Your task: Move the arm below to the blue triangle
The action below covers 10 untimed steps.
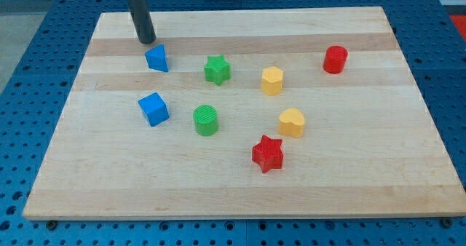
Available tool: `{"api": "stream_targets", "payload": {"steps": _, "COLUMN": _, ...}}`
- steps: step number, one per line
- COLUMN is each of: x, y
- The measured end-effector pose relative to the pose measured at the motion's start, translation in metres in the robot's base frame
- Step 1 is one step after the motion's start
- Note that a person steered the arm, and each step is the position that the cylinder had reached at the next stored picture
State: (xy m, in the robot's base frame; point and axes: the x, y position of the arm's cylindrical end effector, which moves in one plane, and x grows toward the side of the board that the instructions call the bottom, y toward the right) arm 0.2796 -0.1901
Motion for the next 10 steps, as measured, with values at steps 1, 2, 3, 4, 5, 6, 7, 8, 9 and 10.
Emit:
{"api": "stream_targets", "payload": {"steps": 1, "x": 0.000, "y": -0.023}}
{"api": "stream_targets", "payload": {"steps": 2, "x": 0.000, "y": -0.053}}
{"api": "stream_targets", "payload": {"steps": 3, "x": 0.001, "y": -0.079}}
{"api": "stream_targets", "payload": {"steps": 4, "x": 0.023, "y": -0.081}}
{"api": "stream_targets", "payload": {"steps": 5, "x": 0.044, "y": -0.078}}
{"api": "stream_targets", "payload": {"steps": 6, "x": 0.058, "y": -0.066}}
{"api": "stream_targets", "payload": {"steps": 7, "x": 0.059, "y": -0.044}}
{"api": "stream_targets", "payload": {"steps": 8, "x": 0.067, "y": -0.016}}
{"api": "stream_targets", "payload": {"steps": 9, "x": 0.077, "y": 0.002}}
{"api": "stream_targets", "payload": {"steps": 10, "x": 0.089, "y": 0.006}}
